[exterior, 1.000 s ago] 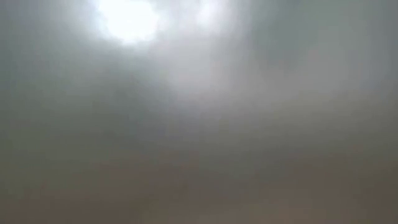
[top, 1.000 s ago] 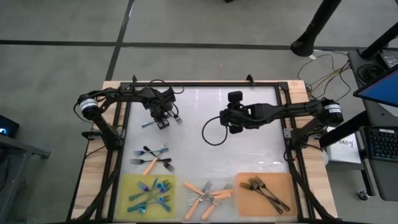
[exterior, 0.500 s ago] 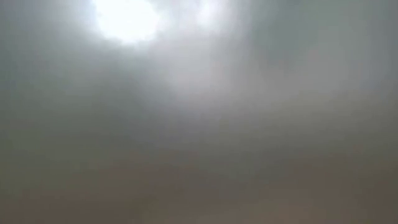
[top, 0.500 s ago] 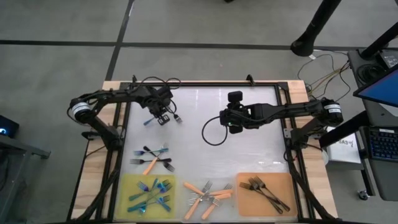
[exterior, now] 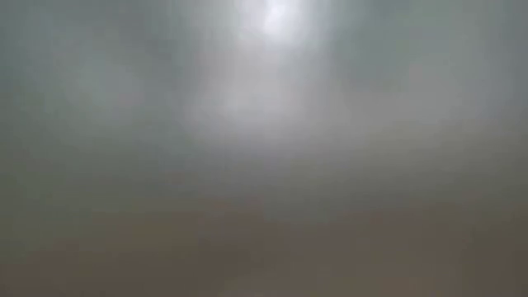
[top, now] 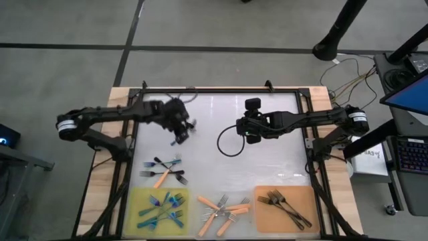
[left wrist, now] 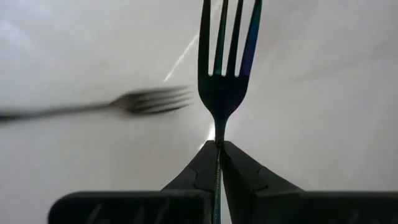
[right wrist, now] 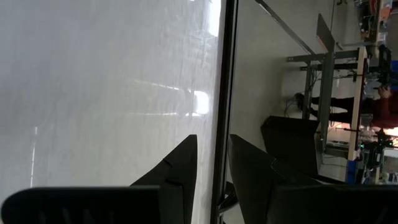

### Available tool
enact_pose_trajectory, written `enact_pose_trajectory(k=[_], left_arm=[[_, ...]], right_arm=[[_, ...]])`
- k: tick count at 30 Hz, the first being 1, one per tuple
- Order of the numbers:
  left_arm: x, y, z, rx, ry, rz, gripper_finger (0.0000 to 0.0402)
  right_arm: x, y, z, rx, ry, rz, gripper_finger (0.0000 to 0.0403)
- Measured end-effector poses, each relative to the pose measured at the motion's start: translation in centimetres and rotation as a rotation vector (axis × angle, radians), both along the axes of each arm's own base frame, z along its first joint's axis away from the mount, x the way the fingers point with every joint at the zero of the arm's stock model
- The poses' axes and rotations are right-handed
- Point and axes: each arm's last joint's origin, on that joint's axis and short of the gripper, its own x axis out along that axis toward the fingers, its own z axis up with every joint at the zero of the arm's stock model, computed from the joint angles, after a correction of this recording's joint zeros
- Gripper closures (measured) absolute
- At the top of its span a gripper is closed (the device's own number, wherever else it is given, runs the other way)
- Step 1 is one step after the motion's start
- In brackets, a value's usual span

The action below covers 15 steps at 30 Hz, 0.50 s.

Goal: Sort silverware by color (type)
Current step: Put the black fork into the orange bin

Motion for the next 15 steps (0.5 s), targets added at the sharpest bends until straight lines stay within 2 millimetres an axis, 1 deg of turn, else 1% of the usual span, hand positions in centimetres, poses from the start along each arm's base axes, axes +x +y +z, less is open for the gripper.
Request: enact_pose_trajectory(k=[3,6,10,15], left_arm=[[1.3,-3.1,1.1,0.002,-0.11,-0.098,0.0401],[1.8,-6.7,1.6,-0.025,-0.145,-0.163,0.0401],[1.6,-11.4,1.6,-0.045,-0.132,-0.192,0.0401],[0.8,-16.7,2.0,-0.094,-0.145,-0.218,0.0402]], right_arm=[[0.0,0.0,0.0,0.0,0.0,0.0,0.0321],[0.0,0.0,0.0,0.0,-0.001,0.0,0.0321],[0.0,0.0,0.0,0.0,0.0,0.0,0.0321],[0.0,0.0,0.0,0.0,-0.001,0.0,0.0321]])
